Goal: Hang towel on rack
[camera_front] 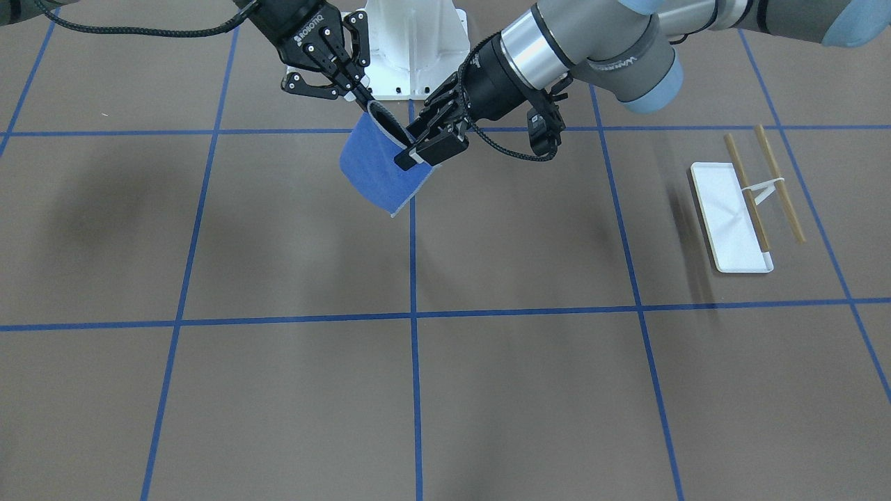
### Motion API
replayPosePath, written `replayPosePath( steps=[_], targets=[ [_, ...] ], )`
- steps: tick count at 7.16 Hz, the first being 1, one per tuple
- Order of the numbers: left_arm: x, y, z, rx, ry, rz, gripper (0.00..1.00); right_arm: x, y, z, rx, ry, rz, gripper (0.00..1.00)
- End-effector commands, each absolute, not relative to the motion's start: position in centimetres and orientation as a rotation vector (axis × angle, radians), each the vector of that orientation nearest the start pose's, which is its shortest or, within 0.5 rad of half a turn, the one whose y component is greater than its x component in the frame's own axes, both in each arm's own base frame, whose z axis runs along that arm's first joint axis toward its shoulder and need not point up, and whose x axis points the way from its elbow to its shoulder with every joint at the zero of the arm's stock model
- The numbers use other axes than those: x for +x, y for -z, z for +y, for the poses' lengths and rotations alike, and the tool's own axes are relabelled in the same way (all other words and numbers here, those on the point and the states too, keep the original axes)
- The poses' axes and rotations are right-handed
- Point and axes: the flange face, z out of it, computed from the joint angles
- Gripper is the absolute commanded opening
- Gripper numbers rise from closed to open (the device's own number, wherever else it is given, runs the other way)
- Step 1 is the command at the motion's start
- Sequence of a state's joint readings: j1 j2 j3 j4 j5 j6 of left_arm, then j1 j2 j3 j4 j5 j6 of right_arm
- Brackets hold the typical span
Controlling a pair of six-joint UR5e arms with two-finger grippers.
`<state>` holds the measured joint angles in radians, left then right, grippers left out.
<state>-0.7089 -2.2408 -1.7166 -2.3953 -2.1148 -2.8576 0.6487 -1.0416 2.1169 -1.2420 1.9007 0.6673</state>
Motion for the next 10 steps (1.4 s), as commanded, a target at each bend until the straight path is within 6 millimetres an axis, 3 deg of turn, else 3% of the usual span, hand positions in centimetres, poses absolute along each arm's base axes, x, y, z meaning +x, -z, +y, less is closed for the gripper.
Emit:
replayPosePath(
  steps=[1, 4, 5, 6, 8, 10],
  targets=[
    [40.9, -10.4, -45.9, -0.903, 1.064, 1.496, 0.0, -34.6, -10.2, -38.9, 0.783, 0.441, -1.191, 0.0],
    [40.2, -11.3, -45.4, -0.879, 1.037, 1.515, 0.0, -34.4, -10.4, -39.1, 0.792, 0.428, -1.182, 0.0],
    [40.0, -12.0, -45.4, -0.866, 1.023, 1.525, 0.0, -33.6, -10.5, -39.3, 0.8, 0.374, -1.169, 0.57],
    [39.6, -12.2, -45.6, -0.819, 0.991, 1.54, 0.0, -32.7, -11.2, -39.4, 0.747, 0.286, -1.187, 1.0],
    [37.6, -13.1, -47.2, -0.745, 0.982, 1.56, 0.0, -29.2, -13.9, -38.7, 0.742, 0.256, -1.16, 1.0],
    [34.8, -16.0, -45.9, -0.523, 0.827, 1.595, 0.0, -25.3, -18.0, -39.6, 0.718, 0.181, -1.084, 1.0]
  ],
)
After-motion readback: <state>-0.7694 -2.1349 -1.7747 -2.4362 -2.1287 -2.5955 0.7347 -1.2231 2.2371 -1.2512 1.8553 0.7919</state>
